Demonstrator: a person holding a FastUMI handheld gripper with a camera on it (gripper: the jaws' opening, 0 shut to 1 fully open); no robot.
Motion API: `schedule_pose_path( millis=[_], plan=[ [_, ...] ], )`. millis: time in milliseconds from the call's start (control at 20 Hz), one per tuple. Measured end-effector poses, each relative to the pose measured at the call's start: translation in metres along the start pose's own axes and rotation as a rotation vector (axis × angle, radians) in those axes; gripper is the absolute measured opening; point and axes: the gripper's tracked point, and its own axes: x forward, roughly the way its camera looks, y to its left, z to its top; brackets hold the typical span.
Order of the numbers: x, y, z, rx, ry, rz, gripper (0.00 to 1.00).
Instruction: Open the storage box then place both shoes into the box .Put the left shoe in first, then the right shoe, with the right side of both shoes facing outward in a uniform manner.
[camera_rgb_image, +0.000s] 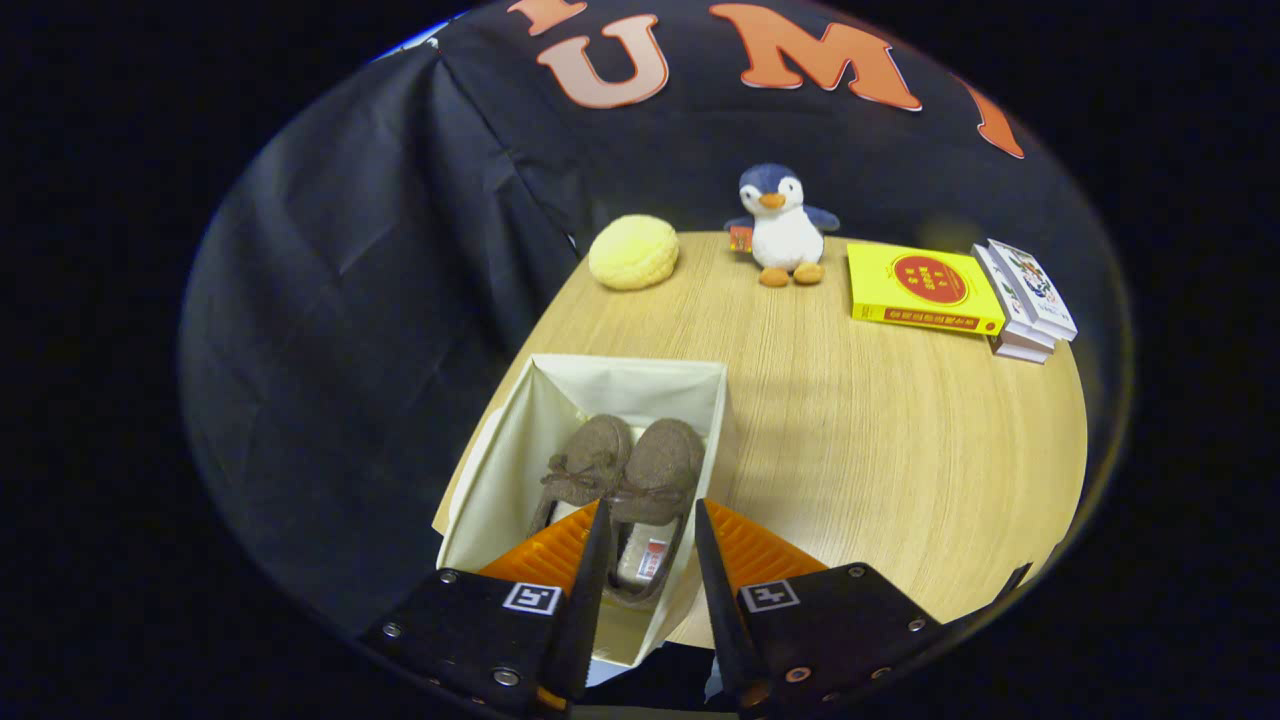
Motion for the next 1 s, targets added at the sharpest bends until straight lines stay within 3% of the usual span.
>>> schedule_pose_path(
  millis=[450, 650, 1000],
  plan=[
    [-0.118, -0.106, 0.094, -0.052, -0.407, -0.077, 0.87],
    [-0.185, -0.145, 0.135, -0.076, -0.607, -0.141, 0.93],
    [-0.277, -0.196, 0.171, -0.128, -0.873, -0.254, 0.94]
  ],
)
